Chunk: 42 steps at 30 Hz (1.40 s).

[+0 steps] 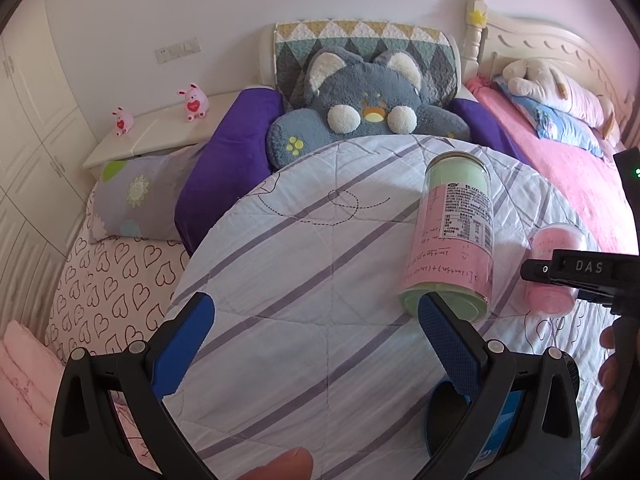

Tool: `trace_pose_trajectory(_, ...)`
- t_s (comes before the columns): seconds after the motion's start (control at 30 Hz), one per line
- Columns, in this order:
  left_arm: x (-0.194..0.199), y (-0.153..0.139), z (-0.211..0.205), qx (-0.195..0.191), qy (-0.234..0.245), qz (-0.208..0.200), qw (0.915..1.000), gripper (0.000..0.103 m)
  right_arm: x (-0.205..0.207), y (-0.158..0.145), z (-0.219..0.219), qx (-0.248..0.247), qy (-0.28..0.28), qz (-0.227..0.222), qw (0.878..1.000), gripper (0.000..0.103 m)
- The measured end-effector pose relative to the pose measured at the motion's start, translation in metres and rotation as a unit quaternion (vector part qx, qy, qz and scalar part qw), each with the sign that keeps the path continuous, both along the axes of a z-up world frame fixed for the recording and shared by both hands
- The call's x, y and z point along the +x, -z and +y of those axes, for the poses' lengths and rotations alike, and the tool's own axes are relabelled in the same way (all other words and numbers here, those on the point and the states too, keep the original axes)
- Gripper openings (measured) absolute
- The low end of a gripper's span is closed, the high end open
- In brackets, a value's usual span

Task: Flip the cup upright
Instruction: 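Move the right tool to the pink cup lying on its side and close on it, then lift the pink cup off the table with the right tool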

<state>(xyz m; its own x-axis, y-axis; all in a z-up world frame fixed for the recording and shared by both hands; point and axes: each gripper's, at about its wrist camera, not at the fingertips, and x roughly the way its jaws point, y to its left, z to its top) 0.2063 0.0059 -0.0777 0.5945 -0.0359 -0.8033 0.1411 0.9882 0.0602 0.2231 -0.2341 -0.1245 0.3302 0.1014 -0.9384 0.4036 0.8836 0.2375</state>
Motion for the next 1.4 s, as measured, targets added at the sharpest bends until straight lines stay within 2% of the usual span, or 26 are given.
trace_pose_trajectory(0.07, -0.001, -0.001, 0.001, 0.002, -0.001, -0.002, 1.0, 0.103, 0.002, 0.002, -0.005, 0.034, 0.0, 0.005, 0.999, 0.071)
trace_pose_trajectory(0.17, -0.002, -0.002, 0.0, 0.002, -0.002, -0.003, 1.0, 0.103, 0.003, 0.005, -0.012, 0.063, 0.003, 0.013, 0.998, 0.083)
trace_pose_trajectory(0.37, -0.005, -0.003, -0.005, 0.004, 0.003, -0.001, 1.0, 0.103, 0.004, 0.008, -0.023, 0.091, 0.024, 0.001, 0.996, 0.083)
trace_pose_trajectory(0.47, -0.007, -0.004, -0.008, 0.008, 0.005, -0.001, 1.0, 0.103, 0.009, 0.007, -0.021, 0.073, 0.007, -0.011, 0.997, 0.065)
trace_pose_trajectory(0.6, -0.012, -0.007, -0.01, 0.011, 0.002, -0.003, 0.9999, 0.103, 0.01, 0.005, -0.016, 0.071, -0.017, -0.024, 0.997, 0.064)
trace_pose_trajectory(0.7, -0.018, -0.011, -0.008, 0.013, 0.0, -0.005, 0.9999, 0.103, -0.002, -0.008, -0.013, 0.076, -0.034, -0.058, 0.995, 0.064)
trace_pose_trajectory(0.93, -0.049, -0.031, -0.004, 0.018, -0.004, -0.024, 0.9995, 0.103, -0.058, -0.069, -0.006, 0.061, -0.077, -0.126, 0.987, 0.065)
trace_pose_trajectory(1.07, -0.073, -0.041, 0.003, 0.015, -0.011, -0.031, 0.9993, 0.103, -0.119, -0.089, 0.002, 0.049, -0.113, -0.14, 0.982, 0.065)
trace_pose_trajectory(1.23, -0.108, -0.045, 0.004, 0.017, -0.012, -0.034, 0.9992, 0.103, -0.189, -0.059, -0.013, 0.029, -0.108, -0.095, 0.989, 0.065)
trace_pose_trajectory(1.4, -0.138, -0.045, -0.001, 0.02, -0.008, -0.031, 0.9993, 0.103, -0.225, -0.019, -0.019, 0.015, -0.104, -0.038, 0.994, 0.065)
